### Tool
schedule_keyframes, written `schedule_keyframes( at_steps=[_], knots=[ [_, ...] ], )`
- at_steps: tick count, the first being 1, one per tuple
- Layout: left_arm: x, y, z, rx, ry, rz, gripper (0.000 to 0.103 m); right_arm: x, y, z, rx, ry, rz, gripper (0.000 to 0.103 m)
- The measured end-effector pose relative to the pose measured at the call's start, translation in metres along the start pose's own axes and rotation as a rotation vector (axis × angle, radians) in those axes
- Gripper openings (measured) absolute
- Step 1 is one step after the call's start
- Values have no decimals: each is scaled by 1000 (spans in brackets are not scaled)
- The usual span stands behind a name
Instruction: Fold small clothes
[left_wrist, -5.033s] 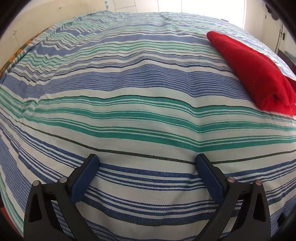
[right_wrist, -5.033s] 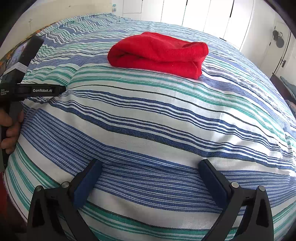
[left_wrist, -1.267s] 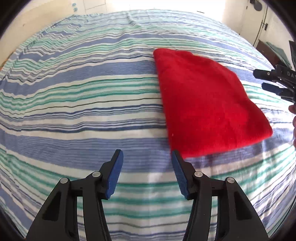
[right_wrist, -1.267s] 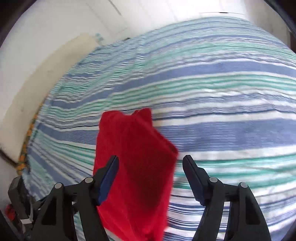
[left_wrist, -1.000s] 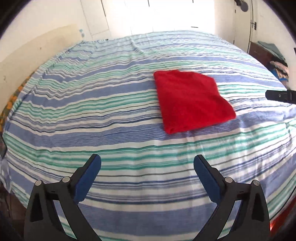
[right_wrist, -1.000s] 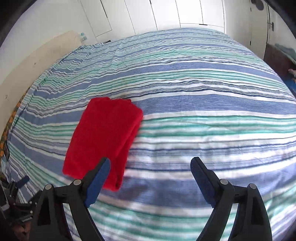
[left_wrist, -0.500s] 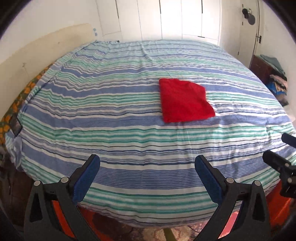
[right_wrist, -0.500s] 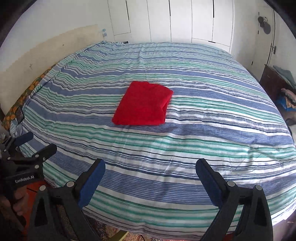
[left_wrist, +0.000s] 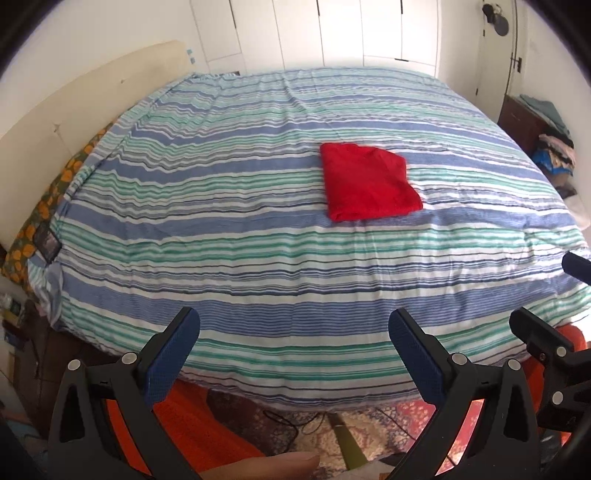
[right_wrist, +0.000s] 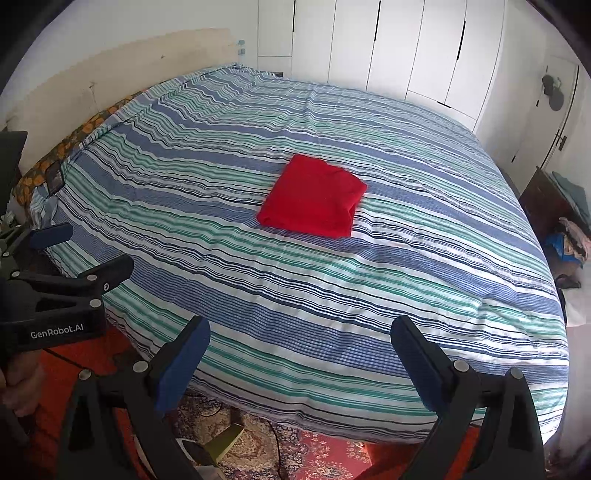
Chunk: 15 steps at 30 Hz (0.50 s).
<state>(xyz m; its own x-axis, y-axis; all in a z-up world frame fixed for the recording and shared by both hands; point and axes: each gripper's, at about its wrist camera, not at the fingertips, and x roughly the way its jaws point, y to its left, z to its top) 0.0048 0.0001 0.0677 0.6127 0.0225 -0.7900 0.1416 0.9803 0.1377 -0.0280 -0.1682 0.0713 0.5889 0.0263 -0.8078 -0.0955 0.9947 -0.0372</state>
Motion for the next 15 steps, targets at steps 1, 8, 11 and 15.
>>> schedule_keyframes(
  at_steps=[1, 8, 11, 15],
  knots=[
    [-2, 0, -1, 4, -6, 2, 102, -2, 0, 0, 5, 0, 3, 98],
    [-5, -2, -6, 20, -16, 27, 102, -13, 1, -1, 20, -17, -4, 98],
    [-6, -3, -8, 26, -14, 31, 102, -16, 2, -1, 20, -20, -16, 98],
    [-9, -3, -9, 33, -16, 41, 102, -19, 4, 1, 18, -23, -21, 98]
  ],
)
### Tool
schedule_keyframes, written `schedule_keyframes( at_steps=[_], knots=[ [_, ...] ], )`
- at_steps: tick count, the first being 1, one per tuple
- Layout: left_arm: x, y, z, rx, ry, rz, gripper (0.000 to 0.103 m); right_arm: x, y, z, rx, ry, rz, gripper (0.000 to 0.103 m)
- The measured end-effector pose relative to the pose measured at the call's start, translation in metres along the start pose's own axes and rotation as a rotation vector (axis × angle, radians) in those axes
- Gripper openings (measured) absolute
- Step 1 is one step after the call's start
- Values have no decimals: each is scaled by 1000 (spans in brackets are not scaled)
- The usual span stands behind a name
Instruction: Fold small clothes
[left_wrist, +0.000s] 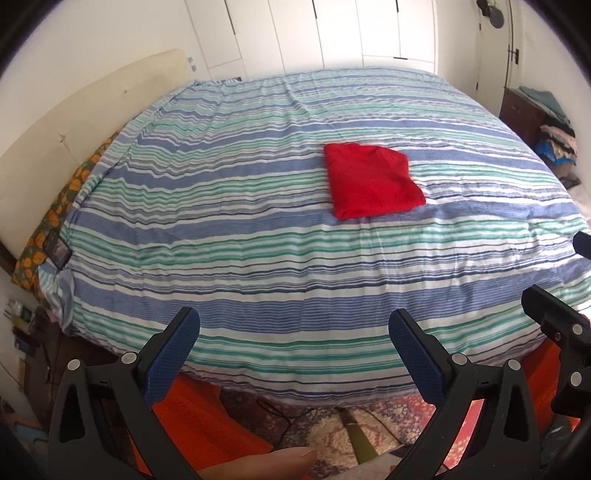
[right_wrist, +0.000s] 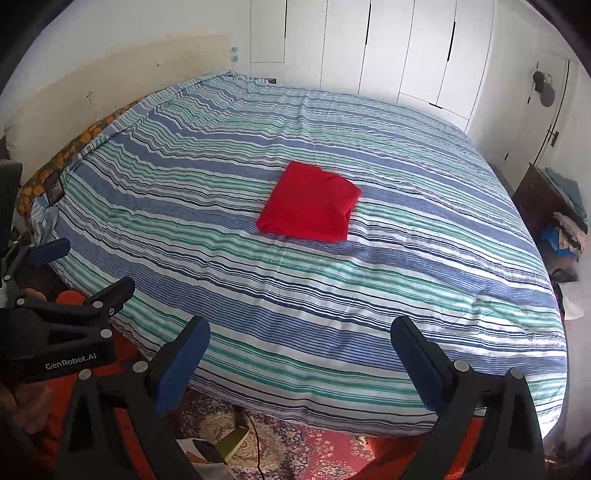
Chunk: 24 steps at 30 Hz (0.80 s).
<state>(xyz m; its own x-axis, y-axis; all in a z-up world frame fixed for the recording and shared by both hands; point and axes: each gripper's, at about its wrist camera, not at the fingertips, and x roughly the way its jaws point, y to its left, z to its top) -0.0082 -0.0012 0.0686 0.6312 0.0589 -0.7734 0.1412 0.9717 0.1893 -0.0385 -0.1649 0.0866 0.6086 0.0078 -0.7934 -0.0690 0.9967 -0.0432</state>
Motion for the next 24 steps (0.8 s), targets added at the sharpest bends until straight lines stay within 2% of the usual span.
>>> schedule_keyframes(
  at_steps=[24],
  knots=[
    [-4, -4, 1, 12, -2, 14, 102, -3, 3, 5, -3, -5, -24, 98]
  ],
)
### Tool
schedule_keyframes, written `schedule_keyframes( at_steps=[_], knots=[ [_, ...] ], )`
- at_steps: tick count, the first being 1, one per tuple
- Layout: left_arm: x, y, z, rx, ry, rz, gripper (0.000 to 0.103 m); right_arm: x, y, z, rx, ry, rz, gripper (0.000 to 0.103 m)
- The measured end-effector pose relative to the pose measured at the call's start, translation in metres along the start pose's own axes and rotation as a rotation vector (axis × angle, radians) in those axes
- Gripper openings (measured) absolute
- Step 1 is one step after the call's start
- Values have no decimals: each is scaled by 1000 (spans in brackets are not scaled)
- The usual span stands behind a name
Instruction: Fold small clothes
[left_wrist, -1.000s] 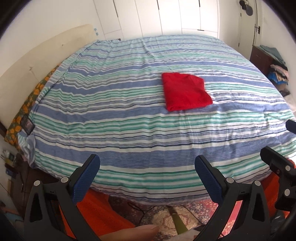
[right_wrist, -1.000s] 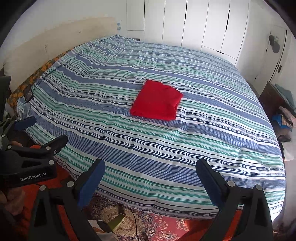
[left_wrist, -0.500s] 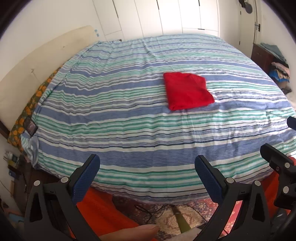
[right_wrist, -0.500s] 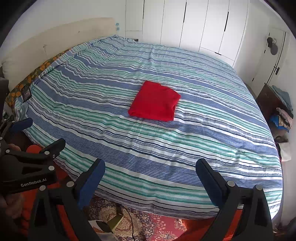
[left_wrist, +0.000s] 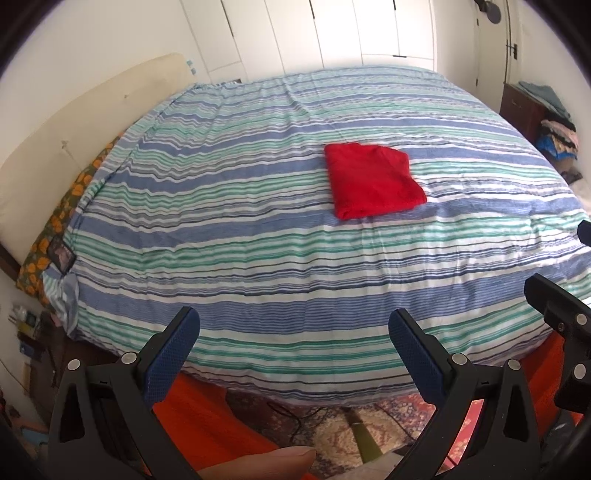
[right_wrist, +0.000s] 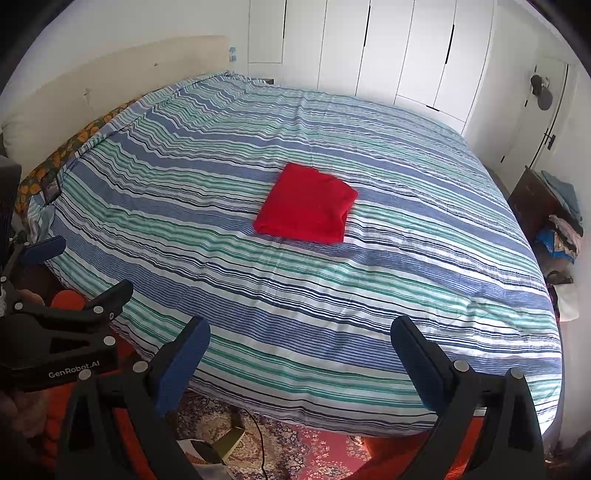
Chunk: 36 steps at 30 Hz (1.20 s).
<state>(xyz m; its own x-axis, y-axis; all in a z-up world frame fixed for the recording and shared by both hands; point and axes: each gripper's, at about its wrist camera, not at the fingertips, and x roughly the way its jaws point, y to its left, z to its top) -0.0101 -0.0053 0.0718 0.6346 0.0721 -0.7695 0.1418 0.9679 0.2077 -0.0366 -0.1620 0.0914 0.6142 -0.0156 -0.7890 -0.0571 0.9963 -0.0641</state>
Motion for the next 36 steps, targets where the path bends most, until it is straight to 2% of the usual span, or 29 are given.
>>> schedule_keyframes(
  at_steps=[16, 36],
  knots=[
    [2, -1, 4, -6, 5, -4, 102, -9, -4, 5, 8, -33, -82, 97],
    [1, -2, 4, -12, -6, -9, 102, -9, -6, 3, 15, -29, -82, 97]
  ],
)
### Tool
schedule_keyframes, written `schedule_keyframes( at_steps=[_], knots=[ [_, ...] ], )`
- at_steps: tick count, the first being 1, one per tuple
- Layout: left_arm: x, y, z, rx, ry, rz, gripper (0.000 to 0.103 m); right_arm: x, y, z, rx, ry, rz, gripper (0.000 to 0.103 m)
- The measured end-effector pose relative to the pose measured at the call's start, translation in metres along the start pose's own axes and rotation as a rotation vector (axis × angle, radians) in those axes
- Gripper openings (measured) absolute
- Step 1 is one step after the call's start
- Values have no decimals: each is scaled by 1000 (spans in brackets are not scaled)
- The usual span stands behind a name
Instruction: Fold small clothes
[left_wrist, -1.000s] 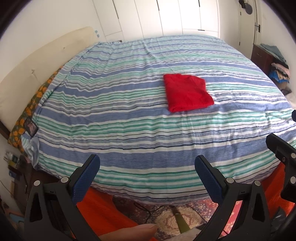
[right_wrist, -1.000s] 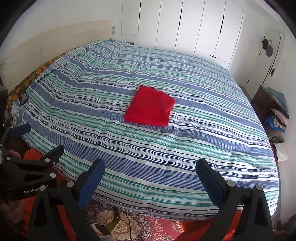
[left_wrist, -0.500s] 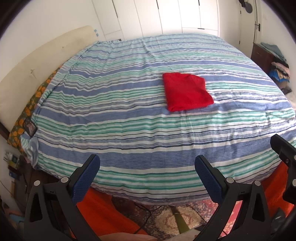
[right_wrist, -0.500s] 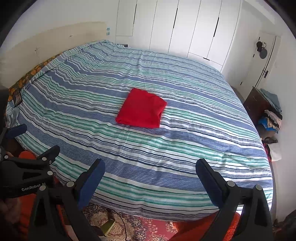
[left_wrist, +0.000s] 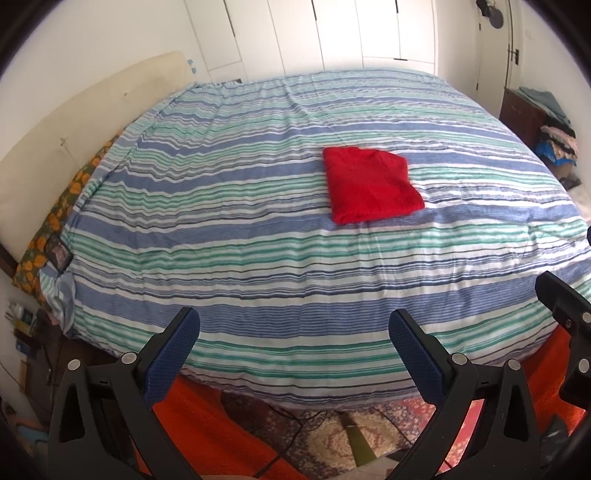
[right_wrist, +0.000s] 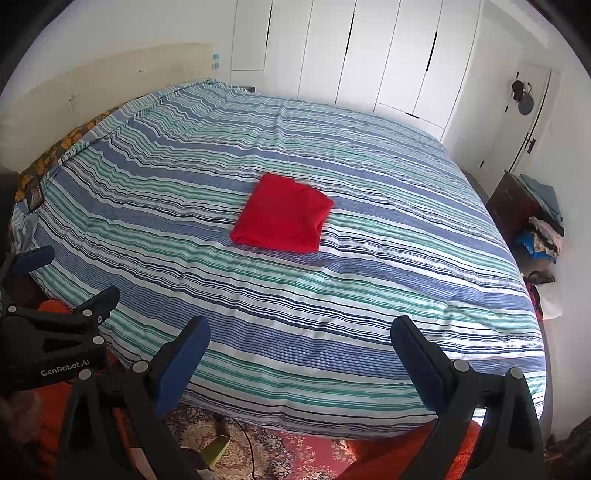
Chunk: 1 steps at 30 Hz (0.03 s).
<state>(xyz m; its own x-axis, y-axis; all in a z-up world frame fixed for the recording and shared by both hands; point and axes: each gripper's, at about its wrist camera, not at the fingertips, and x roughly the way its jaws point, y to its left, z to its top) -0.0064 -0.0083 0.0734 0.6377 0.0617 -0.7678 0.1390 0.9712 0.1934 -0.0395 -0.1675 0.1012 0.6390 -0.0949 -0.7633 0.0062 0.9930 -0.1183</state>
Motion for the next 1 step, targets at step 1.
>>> schedule_keyframes(
  at_steps=[1],
  knots=[
    [-1, 0, 0, 1, -3, 2, 102, 0, 0, 0, 0, -1, -1, 98]
  ],
)
